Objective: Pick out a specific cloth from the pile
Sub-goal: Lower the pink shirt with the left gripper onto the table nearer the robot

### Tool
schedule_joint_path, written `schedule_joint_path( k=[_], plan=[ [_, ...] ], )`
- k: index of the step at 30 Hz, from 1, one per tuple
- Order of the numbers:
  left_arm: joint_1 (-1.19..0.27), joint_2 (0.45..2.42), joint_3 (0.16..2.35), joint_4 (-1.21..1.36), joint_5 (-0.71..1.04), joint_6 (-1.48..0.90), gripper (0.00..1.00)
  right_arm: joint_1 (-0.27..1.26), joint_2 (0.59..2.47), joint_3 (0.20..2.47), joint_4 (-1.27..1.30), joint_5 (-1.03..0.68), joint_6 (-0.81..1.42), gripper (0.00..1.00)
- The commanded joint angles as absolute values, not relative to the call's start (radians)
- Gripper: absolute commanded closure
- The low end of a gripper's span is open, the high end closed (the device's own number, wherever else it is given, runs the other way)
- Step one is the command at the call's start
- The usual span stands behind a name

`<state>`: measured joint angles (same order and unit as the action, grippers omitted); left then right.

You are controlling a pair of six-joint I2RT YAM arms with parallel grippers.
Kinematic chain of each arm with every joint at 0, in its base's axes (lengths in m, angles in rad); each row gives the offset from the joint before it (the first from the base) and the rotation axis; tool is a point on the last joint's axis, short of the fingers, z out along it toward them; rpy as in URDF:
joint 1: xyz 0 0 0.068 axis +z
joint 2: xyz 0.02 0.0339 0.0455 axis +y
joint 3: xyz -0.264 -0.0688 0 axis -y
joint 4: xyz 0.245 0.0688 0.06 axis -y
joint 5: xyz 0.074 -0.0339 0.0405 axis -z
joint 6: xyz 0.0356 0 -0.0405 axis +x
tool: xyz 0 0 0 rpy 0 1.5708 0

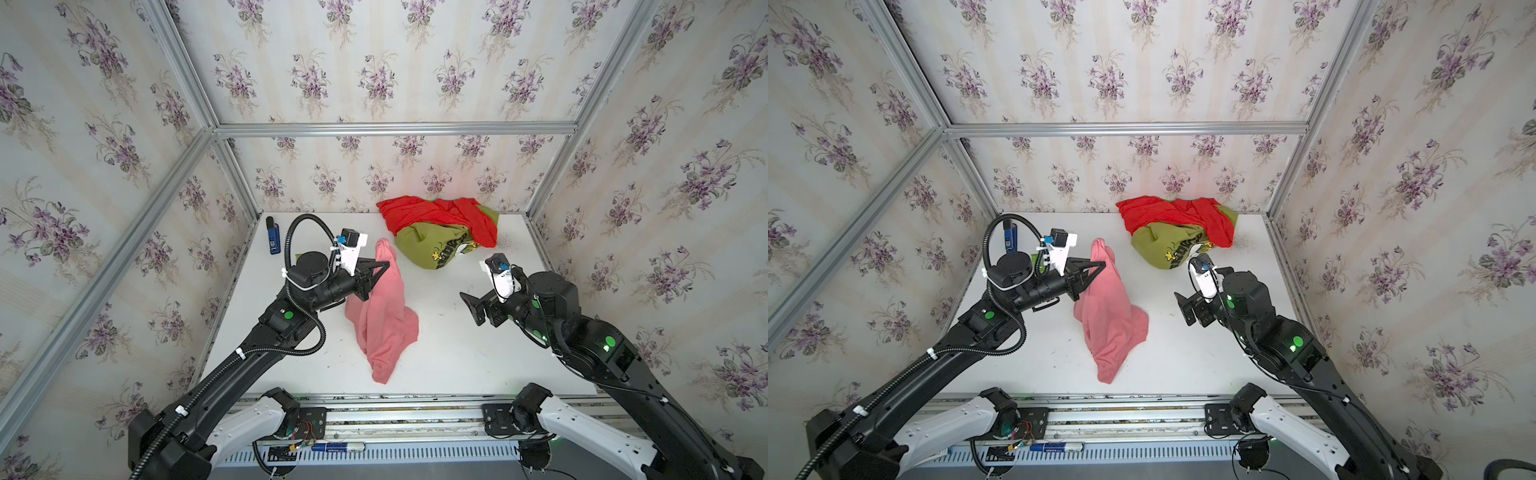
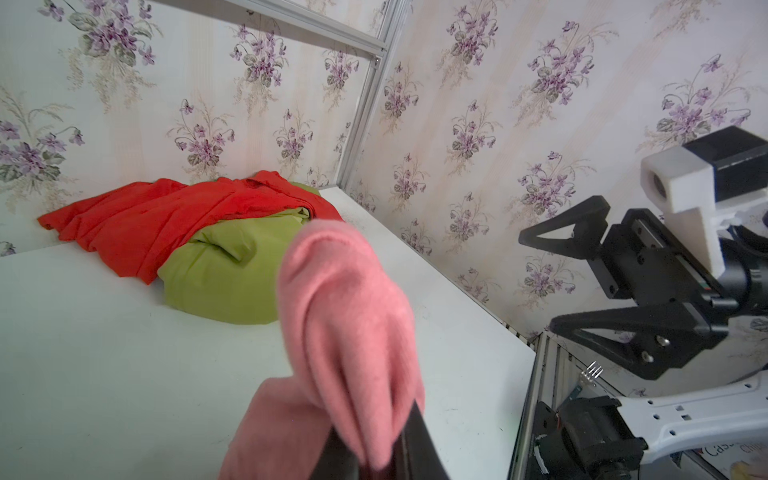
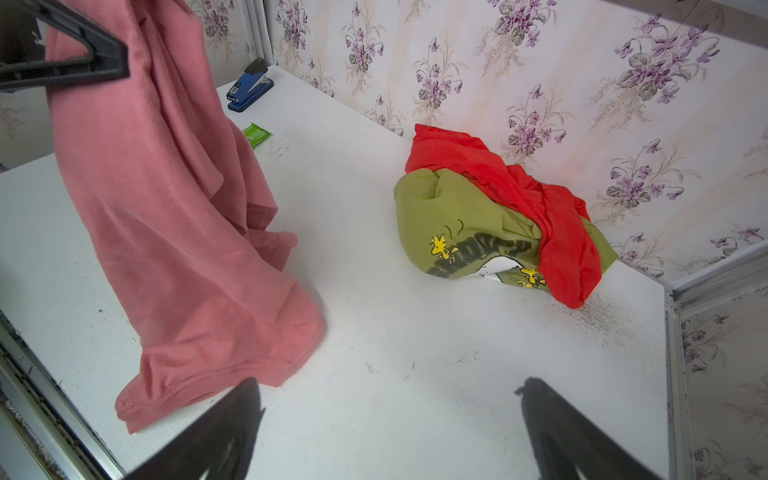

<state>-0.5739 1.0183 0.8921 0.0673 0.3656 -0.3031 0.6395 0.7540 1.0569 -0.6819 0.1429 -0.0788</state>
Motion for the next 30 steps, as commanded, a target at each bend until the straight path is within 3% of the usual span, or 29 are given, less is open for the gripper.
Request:
schedule_joint_path(
  k=[1, 19, 30],
  plan=[
    [-0.606, 1.005, 0.883, 0.093, 0.33, -0.326, 0.96, 0.639, 0.74, 1.058, -0.649, 0.153, -0.079, 0.0],
    [-0.87, 1.087, 0.833, 0.118, 0.216, -0.406, 0.98, 0.64, 0.647, 0.999, -0.69, 0.199, -0.066, 0.0],
    [-0.905, 1.129, 0.757, 0.184, 0.198, -0.496, 0.97, 0.64, 0.601, 0.953, -0.702, 0.225, -0.057, 0.0]
  ],
)
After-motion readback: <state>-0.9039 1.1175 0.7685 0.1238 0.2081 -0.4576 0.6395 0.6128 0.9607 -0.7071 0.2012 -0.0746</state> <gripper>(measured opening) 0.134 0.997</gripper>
